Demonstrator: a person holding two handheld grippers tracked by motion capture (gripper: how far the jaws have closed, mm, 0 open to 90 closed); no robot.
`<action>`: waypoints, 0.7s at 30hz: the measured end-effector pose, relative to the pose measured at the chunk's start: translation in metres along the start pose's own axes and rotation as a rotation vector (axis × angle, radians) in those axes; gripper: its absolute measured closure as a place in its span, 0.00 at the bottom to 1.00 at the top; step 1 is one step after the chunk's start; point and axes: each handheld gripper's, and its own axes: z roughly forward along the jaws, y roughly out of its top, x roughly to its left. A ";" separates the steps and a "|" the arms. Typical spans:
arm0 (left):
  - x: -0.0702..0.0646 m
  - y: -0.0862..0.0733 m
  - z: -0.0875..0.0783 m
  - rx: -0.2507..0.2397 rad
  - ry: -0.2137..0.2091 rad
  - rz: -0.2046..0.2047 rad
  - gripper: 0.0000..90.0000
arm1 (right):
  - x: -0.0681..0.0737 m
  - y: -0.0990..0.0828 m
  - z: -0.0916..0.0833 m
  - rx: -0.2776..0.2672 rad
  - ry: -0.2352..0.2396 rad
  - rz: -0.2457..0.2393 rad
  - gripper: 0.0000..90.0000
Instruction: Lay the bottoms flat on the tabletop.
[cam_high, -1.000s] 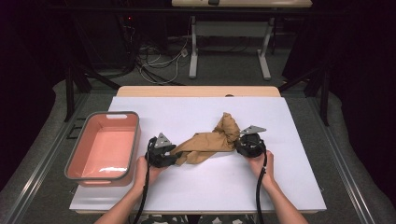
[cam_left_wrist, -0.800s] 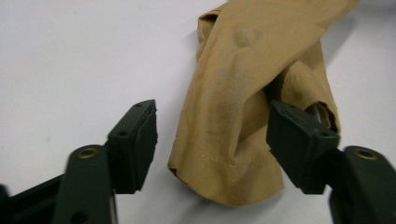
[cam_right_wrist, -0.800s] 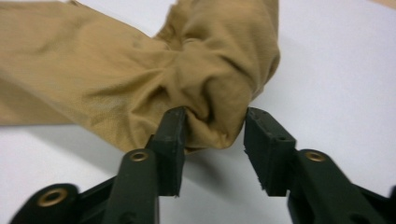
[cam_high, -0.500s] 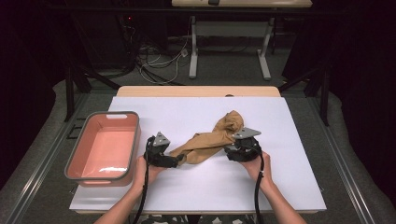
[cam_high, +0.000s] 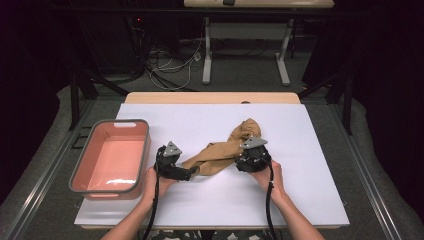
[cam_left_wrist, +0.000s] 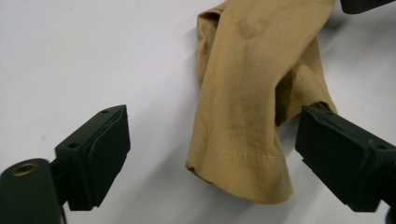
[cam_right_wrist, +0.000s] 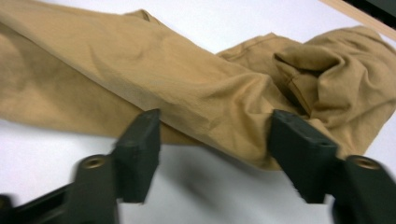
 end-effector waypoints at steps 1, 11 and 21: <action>0.000 0.000 0.000 -0.004 0.000 -0.002 0.08 | -0.001 -0.001 0.001 -0.002 -0.009 -0.003 0.50; 0.003 -0.001 -0.001 -0.021 0.007 -0.024 0.03 | -0.010 -0.009 0.004 0.003 -0.011 0.034 0.84; 0.005 -0.003 0.000 -0.021 0.011 -0.030 0.03 | -0.014 -0.011 0.003 0.002 0.005 0.055 0.99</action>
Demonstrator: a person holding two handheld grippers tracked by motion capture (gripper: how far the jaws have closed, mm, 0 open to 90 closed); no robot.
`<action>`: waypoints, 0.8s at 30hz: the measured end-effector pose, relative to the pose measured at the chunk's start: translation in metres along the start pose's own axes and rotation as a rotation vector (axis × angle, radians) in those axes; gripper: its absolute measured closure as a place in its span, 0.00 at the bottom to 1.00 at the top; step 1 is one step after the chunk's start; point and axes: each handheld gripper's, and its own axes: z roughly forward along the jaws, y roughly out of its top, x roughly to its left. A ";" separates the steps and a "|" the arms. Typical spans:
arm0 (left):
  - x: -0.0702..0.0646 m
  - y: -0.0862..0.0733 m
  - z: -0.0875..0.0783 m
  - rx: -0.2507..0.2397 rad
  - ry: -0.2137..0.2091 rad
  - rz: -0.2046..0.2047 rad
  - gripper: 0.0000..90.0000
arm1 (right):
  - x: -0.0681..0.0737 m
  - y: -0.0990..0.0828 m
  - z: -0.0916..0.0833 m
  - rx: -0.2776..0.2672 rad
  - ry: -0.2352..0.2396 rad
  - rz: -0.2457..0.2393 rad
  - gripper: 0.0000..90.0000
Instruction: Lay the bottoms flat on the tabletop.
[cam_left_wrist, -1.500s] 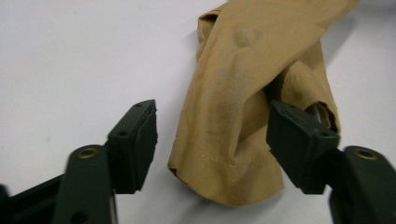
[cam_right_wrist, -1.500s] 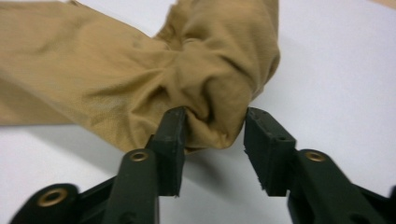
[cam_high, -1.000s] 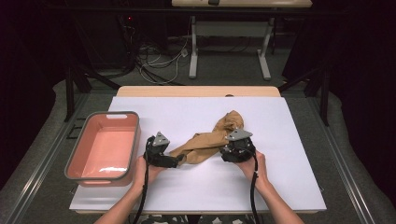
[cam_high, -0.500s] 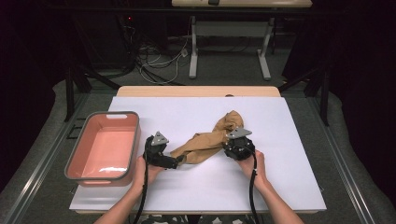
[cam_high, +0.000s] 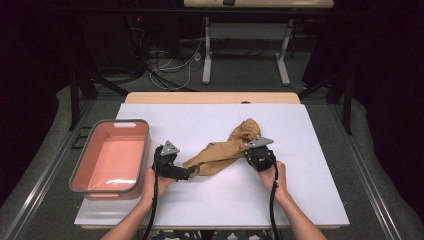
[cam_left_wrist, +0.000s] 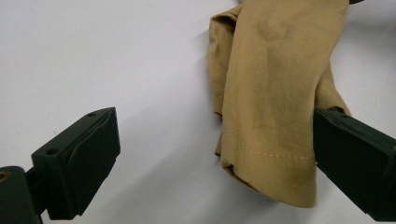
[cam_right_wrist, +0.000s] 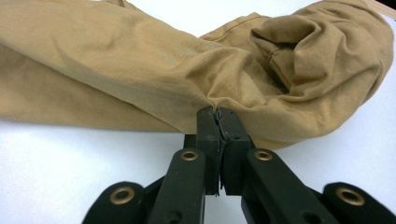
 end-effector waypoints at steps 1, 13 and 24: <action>0.000 0.000 0.000 0.003 0.006 0.007 0.03 | 0.000 0.000 -0.002 0.001 -0.006 -0.005 0.99; 0.000 -0.001 0.001 0.003 0.018 0.005 0.01 | -0.005 -0.002 -0.013 -0.024 0.009 -0.009 1.00; 0.001 -0.001 -0.003 -0.017 0.014 0.000 0.00 | -0.008 -0.004 -0.024 -0.014 -0.003 -0.008 1.00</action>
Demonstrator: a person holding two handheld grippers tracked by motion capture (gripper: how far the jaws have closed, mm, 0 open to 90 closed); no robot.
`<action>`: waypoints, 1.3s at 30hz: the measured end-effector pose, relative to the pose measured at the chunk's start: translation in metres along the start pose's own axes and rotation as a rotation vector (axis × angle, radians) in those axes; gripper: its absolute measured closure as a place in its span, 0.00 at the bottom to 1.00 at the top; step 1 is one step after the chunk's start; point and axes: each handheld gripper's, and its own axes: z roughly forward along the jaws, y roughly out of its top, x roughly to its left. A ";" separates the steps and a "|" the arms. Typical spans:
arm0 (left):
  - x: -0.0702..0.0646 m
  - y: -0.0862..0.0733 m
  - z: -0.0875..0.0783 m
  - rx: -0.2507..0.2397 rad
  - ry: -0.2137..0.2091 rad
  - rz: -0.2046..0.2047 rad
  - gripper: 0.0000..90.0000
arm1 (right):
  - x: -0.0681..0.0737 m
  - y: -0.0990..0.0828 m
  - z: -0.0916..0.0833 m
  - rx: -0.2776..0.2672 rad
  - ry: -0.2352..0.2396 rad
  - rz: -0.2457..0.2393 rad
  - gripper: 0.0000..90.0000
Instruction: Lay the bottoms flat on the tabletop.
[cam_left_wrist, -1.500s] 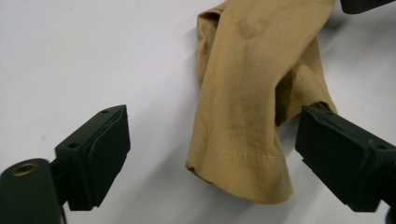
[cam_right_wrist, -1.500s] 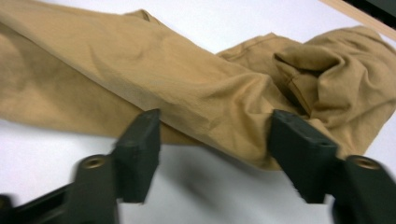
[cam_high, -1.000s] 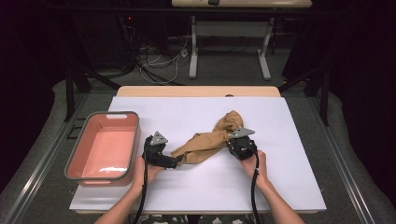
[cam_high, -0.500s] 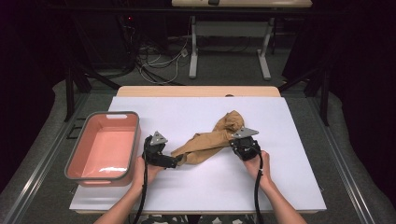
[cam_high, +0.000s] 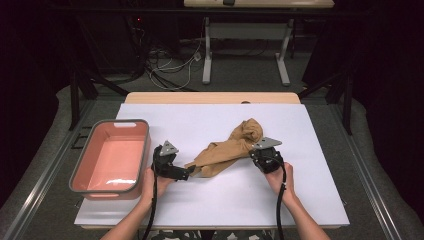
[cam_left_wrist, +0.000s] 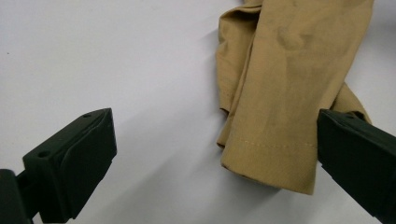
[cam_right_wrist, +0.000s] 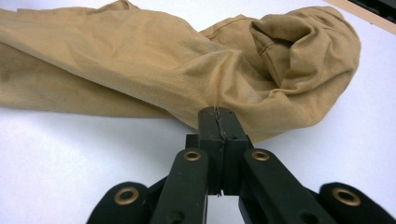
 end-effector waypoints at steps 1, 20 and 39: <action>0.000 0.000 0.000 -0.002 0.002 -0.001 0.00 | -0.001 0.000 -0.001 0.000 -0.004 -0.005 1.00; 0.003 0.000 -0.002 -0.007 0.005 -0.001 0.00 | -0.029 -0.014 -0.013 0.082 -0.046 0.040 1.00; 0.000 -0.001 0.000 0.004 -0.002 0.000 0.00 | -0.044 -0.025 0.000 0.185 -0.069 0.071 0.90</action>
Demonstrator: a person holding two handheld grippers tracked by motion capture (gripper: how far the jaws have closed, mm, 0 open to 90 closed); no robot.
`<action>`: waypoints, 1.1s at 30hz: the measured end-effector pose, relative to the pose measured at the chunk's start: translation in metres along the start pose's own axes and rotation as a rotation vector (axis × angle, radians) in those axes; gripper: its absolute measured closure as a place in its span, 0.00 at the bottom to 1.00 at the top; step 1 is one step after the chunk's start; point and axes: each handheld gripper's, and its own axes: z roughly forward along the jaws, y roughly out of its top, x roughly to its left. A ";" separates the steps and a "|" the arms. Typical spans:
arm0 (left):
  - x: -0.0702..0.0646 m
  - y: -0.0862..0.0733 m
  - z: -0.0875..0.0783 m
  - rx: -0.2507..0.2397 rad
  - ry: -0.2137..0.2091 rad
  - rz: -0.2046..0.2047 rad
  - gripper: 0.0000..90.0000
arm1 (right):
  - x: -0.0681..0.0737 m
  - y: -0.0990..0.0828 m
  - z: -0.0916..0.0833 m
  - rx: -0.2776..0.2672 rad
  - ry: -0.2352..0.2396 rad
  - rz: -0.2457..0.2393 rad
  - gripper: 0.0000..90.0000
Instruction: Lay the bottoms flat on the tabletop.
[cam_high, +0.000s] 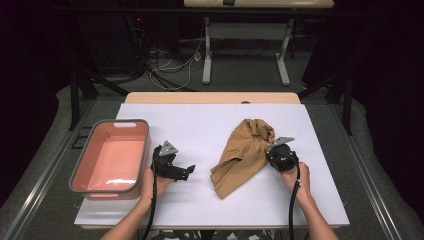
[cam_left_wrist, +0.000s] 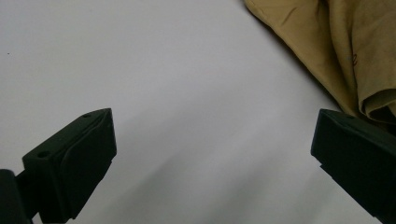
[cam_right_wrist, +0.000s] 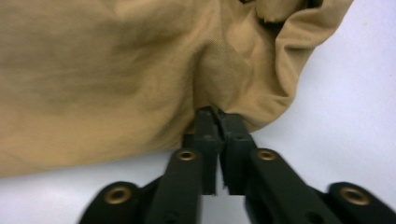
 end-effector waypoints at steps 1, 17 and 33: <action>0.001 0.000 0.000 0.002 0.001 0.009 0.00 | 0.000 0.001 -0.002 -0.015 0.007 0.004 0.87; 0.000 0.000 0.001 0.007 -0.005 0.013 0.00 | 0.015 0.008 -0.004 -0.058 0.099 0.090 0.45; -0.001 0.000 0.000 0.009 -0.001 0.020 0.00 | 0.011 0.002 0.003 -0.024 0.070 0.050 0.99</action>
